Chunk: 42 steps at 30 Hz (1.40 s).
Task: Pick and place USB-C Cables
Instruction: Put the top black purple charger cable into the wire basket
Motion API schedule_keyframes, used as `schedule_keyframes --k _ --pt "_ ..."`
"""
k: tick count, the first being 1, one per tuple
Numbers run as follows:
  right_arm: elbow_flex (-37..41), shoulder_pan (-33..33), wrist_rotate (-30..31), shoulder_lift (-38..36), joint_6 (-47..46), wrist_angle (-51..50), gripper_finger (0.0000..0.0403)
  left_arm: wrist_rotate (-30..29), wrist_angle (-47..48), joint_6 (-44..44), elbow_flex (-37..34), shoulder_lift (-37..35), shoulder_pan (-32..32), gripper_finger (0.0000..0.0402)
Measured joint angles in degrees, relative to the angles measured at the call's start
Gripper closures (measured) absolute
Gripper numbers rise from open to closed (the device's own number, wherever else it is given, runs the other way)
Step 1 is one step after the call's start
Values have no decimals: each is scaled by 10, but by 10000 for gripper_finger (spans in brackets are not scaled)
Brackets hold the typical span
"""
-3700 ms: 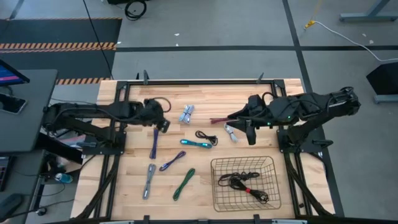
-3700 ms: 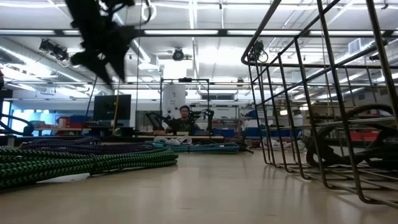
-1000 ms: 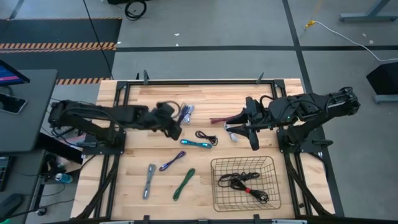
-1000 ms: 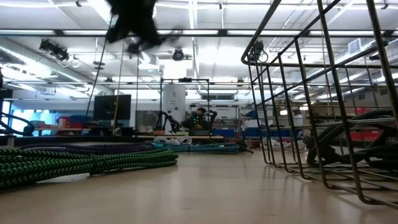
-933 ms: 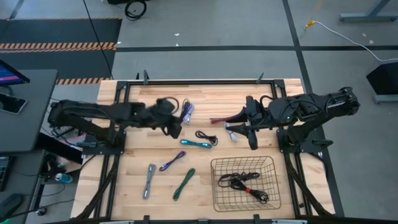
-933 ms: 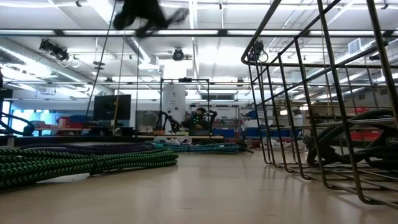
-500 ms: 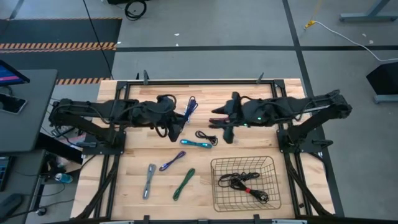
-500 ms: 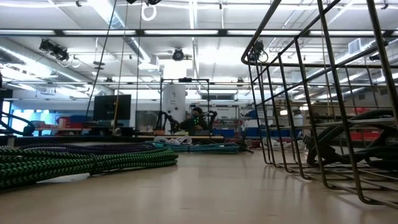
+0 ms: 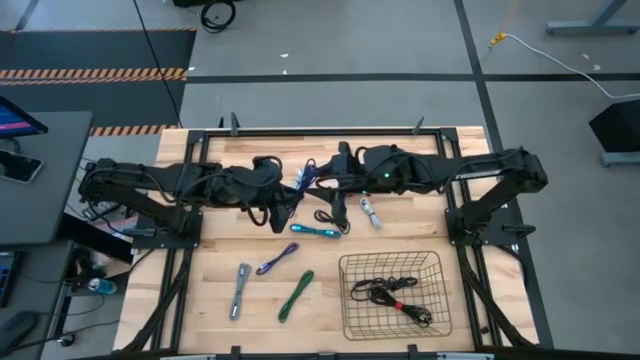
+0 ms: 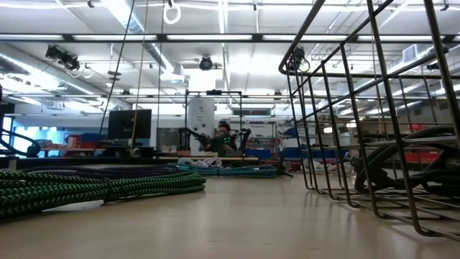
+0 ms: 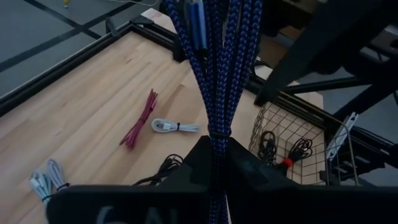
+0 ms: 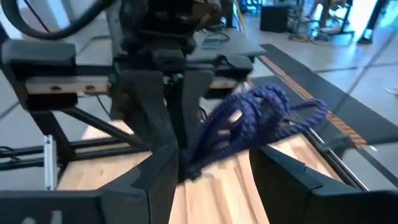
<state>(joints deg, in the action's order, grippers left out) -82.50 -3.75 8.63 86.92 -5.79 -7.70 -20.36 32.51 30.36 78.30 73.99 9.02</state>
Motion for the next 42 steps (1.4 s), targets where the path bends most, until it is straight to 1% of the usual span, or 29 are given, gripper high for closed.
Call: schedule_keyframes --k 5,8,10,12,14,15,18,21,25,27,30,32,33,35,39,42 --pt "0 11 -23 12 0 29 201 0 1 -2 0 0 0 379" --pt "0 14 -39 16 -1 41 220 0 1 -2 0 -1 0 379" --pt "0 14 -41 16 -1 41 255 1 3 -2 0 -1 0 379" --pt "0 14 -51 16 -1 41 309 1 2 0 0 -1 0 379" --pt "0 16 -65 15 0 41 366 1 1 -1 0 -1 0 360" --pt "0 17 -70 14 3 41 371 0 -1 -1 0 -1 0 346" --pt "0 16 -72 14 1 36 372 -1 -18 0 0 -1 -1 302" --pt "0 17 -72 14 8 26 376 3 -44 -12 0 -1 -1 269" --pt "-3 21 -76 7 9 -6 377 76 -89 -41 -3 -1 -1 242" --pt "-4 24 -75 0 17 -23 377 93 -108 -51 -3 -1 -1 236" --pt "-2 31 -43 -20 42 -65 377 96 -92 -52 -2 -1 -1 234" --pt "3 42 -2 -37 60 -101 377 117 -84 -49 3 -3 2 235" --pt "3 48 17 -48 65 -101 377 125 -73 -39 3 -4 3 236" --pt "1 57 57 -84 69 -132 377 138 -59 -31 2 -4 5 237" --pt "1 67 67 -132 60 -202 377 131 -50 -28 2 -3 6 237" --pt "2 68 78 -168 57 -229 377 131 -37 -30 2 -3 9 237"
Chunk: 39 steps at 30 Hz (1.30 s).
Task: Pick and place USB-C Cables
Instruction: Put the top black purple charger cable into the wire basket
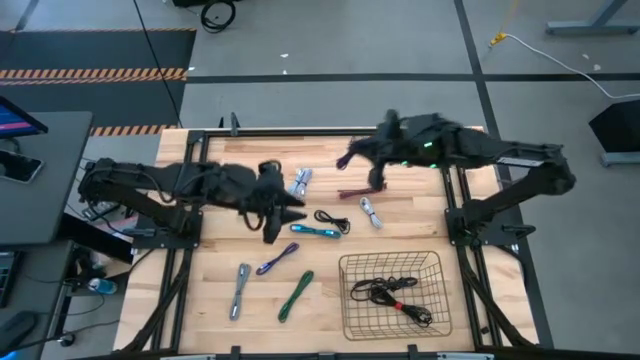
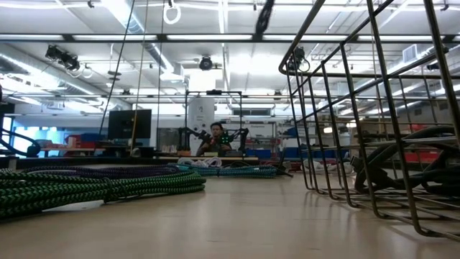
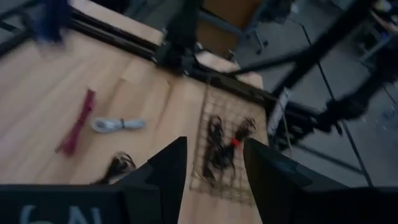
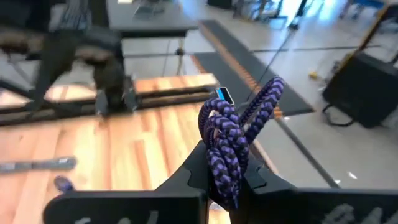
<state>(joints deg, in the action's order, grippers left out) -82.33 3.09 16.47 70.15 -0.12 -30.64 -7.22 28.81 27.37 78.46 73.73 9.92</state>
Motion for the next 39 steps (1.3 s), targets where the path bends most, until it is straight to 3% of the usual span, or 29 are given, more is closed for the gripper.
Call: schedule_keyframes --k 6,12,26,39 --pt "-1 -21 -3 -65 -67 -65 377 -9 10 -10 0 7 -11 237" --pt "-2 -93 -36 -92 -170 -137 377 -23 11 -11 0 19 -32 237" --pt "-2 -302 -69 -36 -416 -180 378 -26 28 -11 0 39 -81 237" --pt "-2 -386 -71 41 -600 -179 378 -26 28 -11 0 39 -105 237"
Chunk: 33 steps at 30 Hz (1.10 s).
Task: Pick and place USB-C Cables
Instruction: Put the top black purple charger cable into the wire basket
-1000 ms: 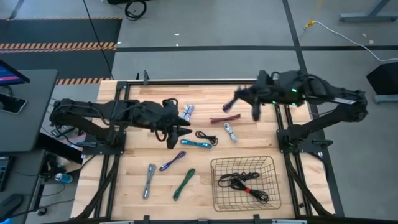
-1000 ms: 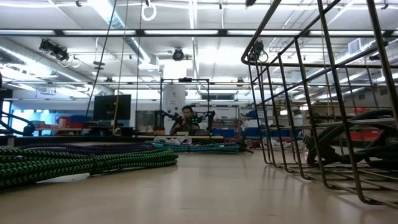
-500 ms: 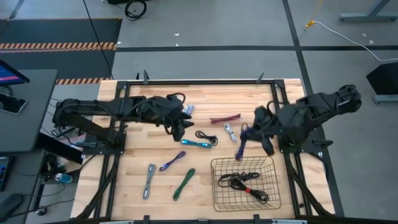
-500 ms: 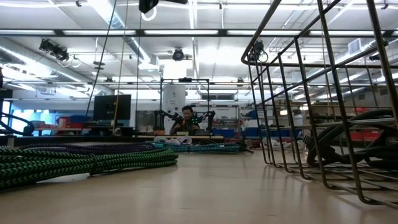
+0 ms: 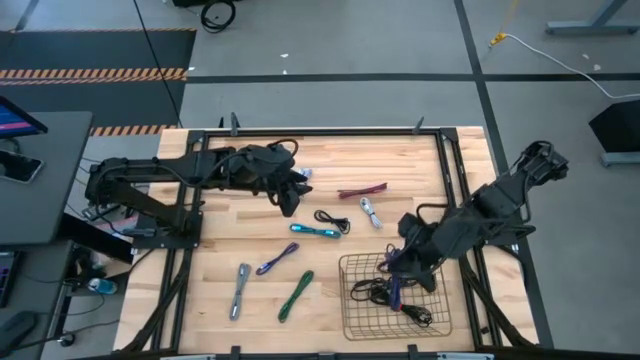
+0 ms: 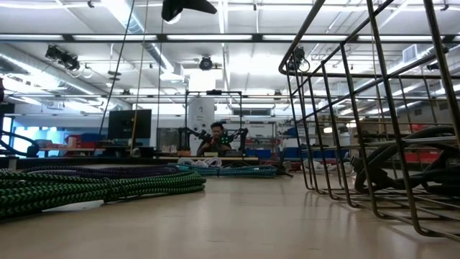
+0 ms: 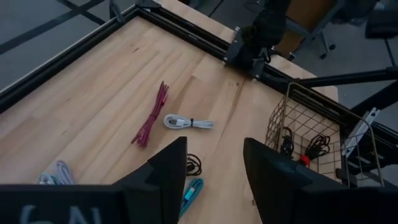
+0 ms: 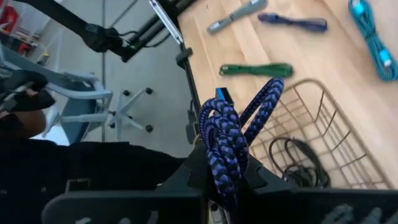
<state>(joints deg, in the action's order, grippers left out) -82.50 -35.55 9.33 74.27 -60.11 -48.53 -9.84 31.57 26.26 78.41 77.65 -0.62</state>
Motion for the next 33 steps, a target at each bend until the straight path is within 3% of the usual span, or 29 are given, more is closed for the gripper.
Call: schedule_keyframes --k 11,20,27,33 --pt "0 0 0 72 -3 -11 378 0 0 0 0 0 0 237" --pt "10 -2 -6 81 -36 -17 378 0 0 0 0 0 1 237" --pt "38 -3 -124 89 -92 -72 379 0 5 -7 0 0 1 237" --pt "47 -1 -205 130 -56 -102 379 0 11 -24 0 0 1 237"
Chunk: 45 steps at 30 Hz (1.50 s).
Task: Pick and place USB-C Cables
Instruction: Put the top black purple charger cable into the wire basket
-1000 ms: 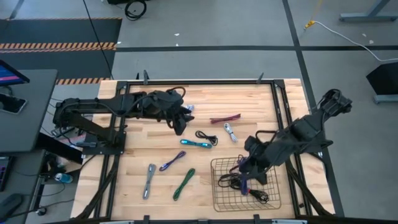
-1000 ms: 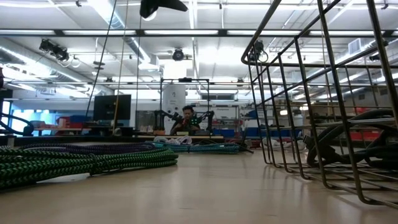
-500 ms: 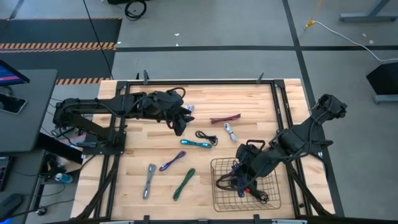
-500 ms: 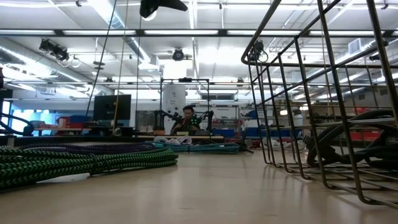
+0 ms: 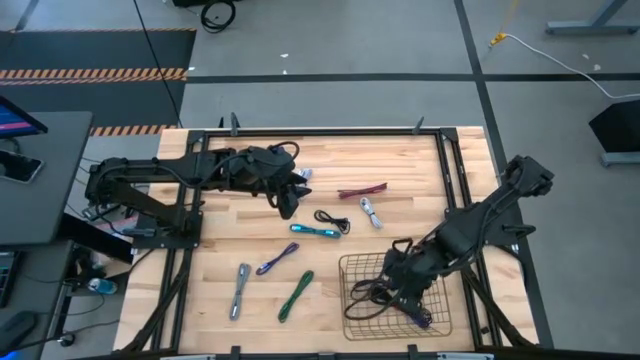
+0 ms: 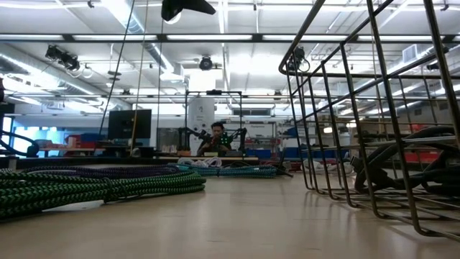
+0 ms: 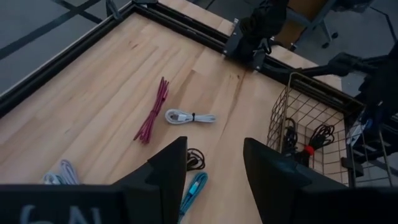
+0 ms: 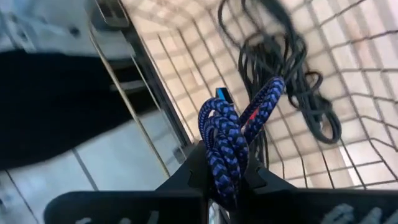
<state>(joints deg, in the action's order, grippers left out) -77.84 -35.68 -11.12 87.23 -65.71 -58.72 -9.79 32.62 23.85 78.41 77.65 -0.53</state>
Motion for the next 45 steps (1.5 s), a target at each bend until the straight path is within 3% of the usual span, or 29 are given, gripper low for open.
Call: schedule_keyframes --k 9,16,23,42,45 --pt "1 22 -73 74 160 0 379 0 3 -5 0 0 0 237" --pt "0 59 -31 70 252 2 379 0 2 -5 0 0 0 237" --pt "0 78 -39 74 330 14 379 0 2 -5 0 0 0 237" --pt "12 78 -101 74 363 21 379 0 2 -5 0 0 0 237" --pt "12 78 -103 74 360 28 358 0 2 -5 0 0 0 237"
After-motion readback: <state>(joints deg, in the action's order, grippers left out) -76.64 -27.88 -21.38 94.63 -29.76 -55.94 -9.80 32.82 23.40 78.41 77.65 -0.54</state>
